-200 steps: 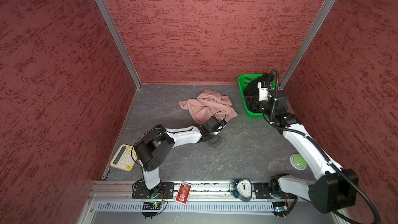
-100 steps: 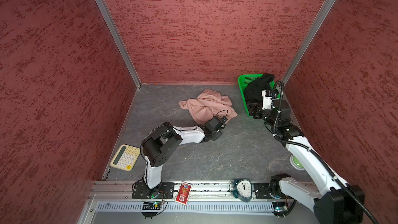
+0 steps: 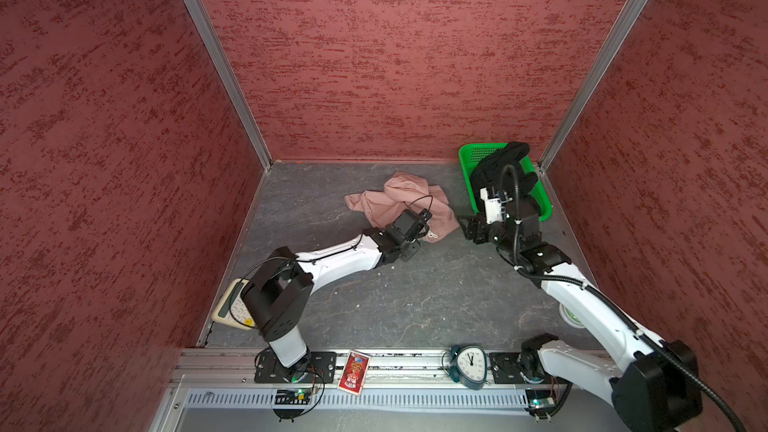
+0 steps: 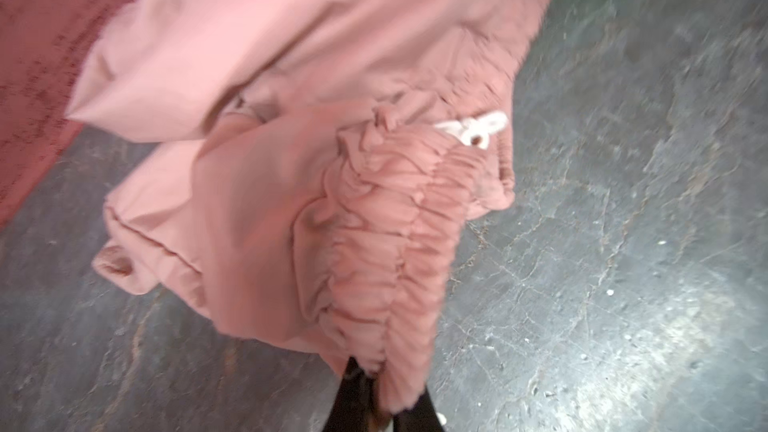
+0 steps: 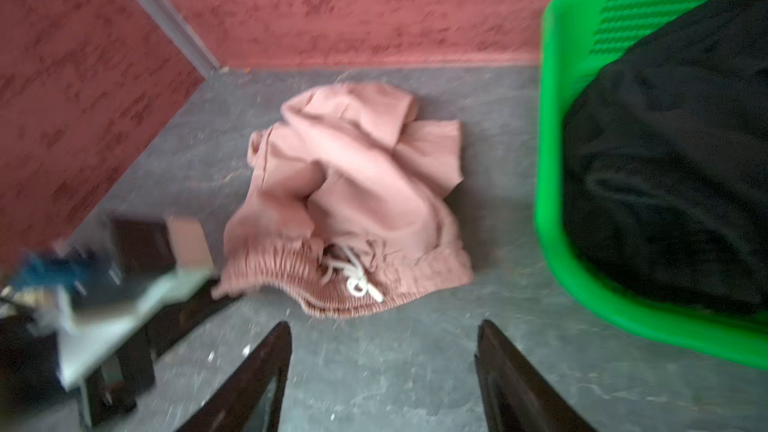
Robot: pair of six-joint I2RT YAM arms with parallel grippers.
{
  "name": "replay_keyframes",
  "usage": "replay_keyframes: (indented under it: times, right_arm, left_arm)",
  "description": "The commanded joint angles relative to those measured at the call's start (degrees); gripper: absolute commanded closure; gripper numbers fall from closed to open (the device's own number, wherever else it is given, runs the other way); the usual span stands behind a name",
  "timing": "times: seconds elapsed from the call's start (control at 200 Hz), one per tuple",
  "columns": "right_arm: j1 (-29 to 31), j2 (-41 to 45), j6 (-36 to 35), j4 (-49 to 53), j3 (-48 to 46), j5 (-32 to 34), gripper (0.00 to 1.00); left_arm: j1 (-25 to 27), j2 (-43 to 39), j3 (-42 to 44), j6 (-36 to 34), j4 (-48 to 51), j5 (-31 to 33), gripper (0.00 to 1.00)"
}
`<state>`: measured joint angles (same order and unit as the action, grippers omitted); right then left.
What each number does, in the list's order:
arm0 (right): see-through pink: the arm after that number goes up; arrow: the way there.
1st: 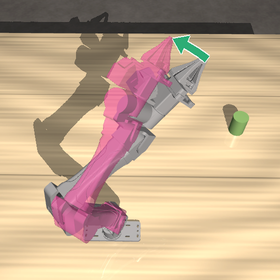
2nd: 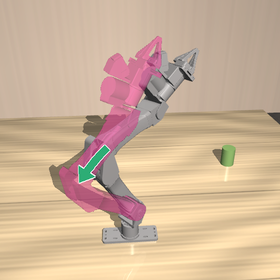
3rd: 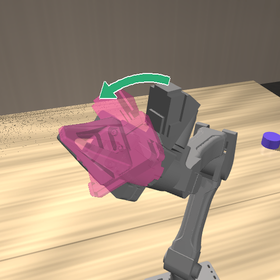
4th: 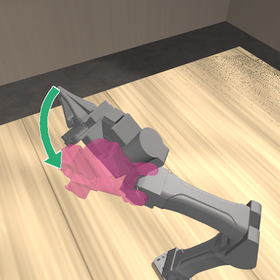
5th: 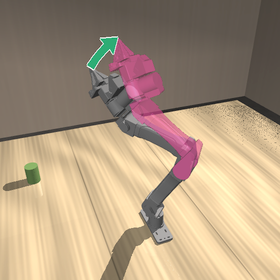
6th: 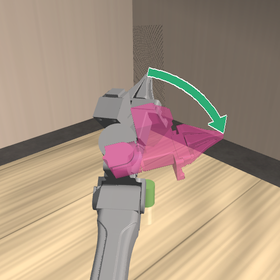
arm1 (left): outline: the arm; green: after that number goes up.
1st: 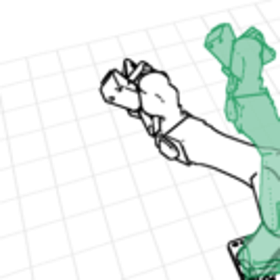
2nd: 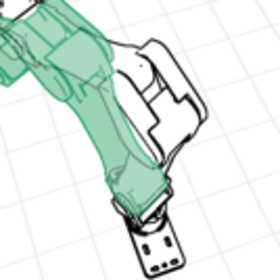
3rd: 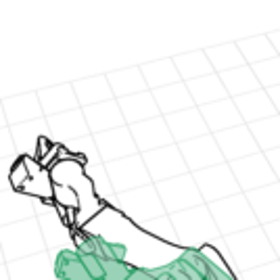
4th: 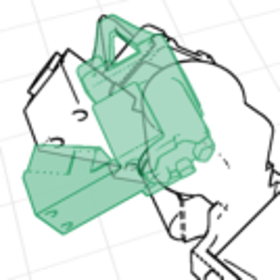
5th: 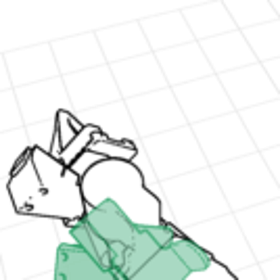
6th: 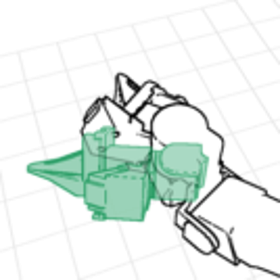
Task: Fold and stack the shorts
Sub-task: 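Grasp the shorts' waistband with the left gripper while the right gripper reaches the drawstring end, then lift the waistband with both grippers and stretch it apart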
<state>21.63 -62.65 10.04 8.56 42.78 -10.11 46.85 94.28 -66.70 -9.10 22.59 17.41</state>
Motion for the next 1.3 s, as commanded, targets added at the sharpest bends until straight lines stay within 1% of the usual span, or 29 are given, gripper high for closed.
replay_keyframes:
  times: [0.0, 0.065, 0.14, 0.296, 0.351, 0.501, 0.591, 0.631, 0.696, 0.827, 0.922, 1.012, 1.062, 1.117, 1.162, 1.242, 1.292]
  right_arm:
    - [4.9, -0.7, -2.0, -3.7, -4.0, -0.8, 0.26]
    - [7.5, -1.9, -1.3, -7.3, -6.6, -0.8, 0.25]
    - [10.3, -4.3, -1.7, -10.6, -8.3, 0.9, 0.23]
    - [14.1, -11.5, -4.8, -15.2, -7.6, 4.6, 0.21]
    - [15.2, -14.4, -6.1, -15.6, -6.2, 6.6, 0.19]
    - [17.3, -20.3, -9.8, -15.5, -3.9, 13.7, 0.19]
    - [18.1, -24.0, -10.6, -16.2, -4.4, 19.9, 0.14]
    - [18.1, -25.0, -10.1, -17.0, -4.5, 22.2, 0.13]
    - [18.5, -26.8, -10.3, -17.7, -3.9, 23.6, 0.12]
    - [18.6, -32.7, -8.7, -12.8, 2.0, 28.6, 0.12]
    - [18.7, -35.6, -8.1, -13.7, 3.6, 29.8, 0.12]
    - [19.0, -37.9, -8.5, -14.8, 5.3, 26.9, 0.12]
    - [19.8, -39.3, -8.8, -15.8, 6.0, 26.3, 0.12]
    - [20.4, -40.5, -8.7, -16.0, 6.9, 25.7, 0.14]
    - [20.5, -41.1, -8.4, -16.3, 7.4, 25.1, 0.17]
    - [20.5, -41.4, -7.6, -17.3, 7.1, 24.0, 0.3]
    - [20.5, -41.1, -6.5, -16.7, 7.3, 23.9, 0.43]
  left_arm:
    - [-3.8, -4.5, -2.7, 3.4, 8.1, -5.2, 1.0]
    - [-5.8, -6.4, -3.0, 3.9, 9.7, -7.1, 1.0]
    - [-6.9, -8.2, -2.7, 3.8, 10.5, -7.2, 1.0]
    - [-8.4, -9.9, -3.0, 3.7, 12.0, -8.1, 1.0]
    - [-8.5, -10.2, -3.1, 3.7, 12.4, -8.1, 1.0]
    - [-9.6, -11.2, -3.4, 4.3, 13.2, -7.9, 1.0]
    - [-10.4, -12.2, -3.4, 4.3, 13.6, -7.8, 1.0]
    - [-10.7, -12.6, -3.4, 4.1, 13.8, -7.5, 1.0]
    - [-11.2, -13.1, -3.3, 3.8, 14.2, -7.4, 1.0]
    - [-11.9, -13.8, -3.3, 3.8, 15.3, -6.8, 1.0]
    - [-12.5, -14.9, -2.6, 4.0, 15.2, -6.9, 1.0]
    - [-13.2, -15.6, -2.1, 4.4, 15.2, -7.9, 1.0]
    - [-13.5, -15.9, -1.9, 4.6, 15.1, -8.5, 1.0]
    - [-13.7, -16.1, -1.6, 4.7, 15.0, -8.4, 1.0]
    - [-14.0, -16.3, -1.3, 4.8, 14.9, -8.4, 1.0]
    - [-14.8, -16.3, -1.2, 4.9, 14.6, -8.8, 1.0]
    - [-15.5, -16.1, -1.3, 5.0, 14.8, -9.2, 1.0]
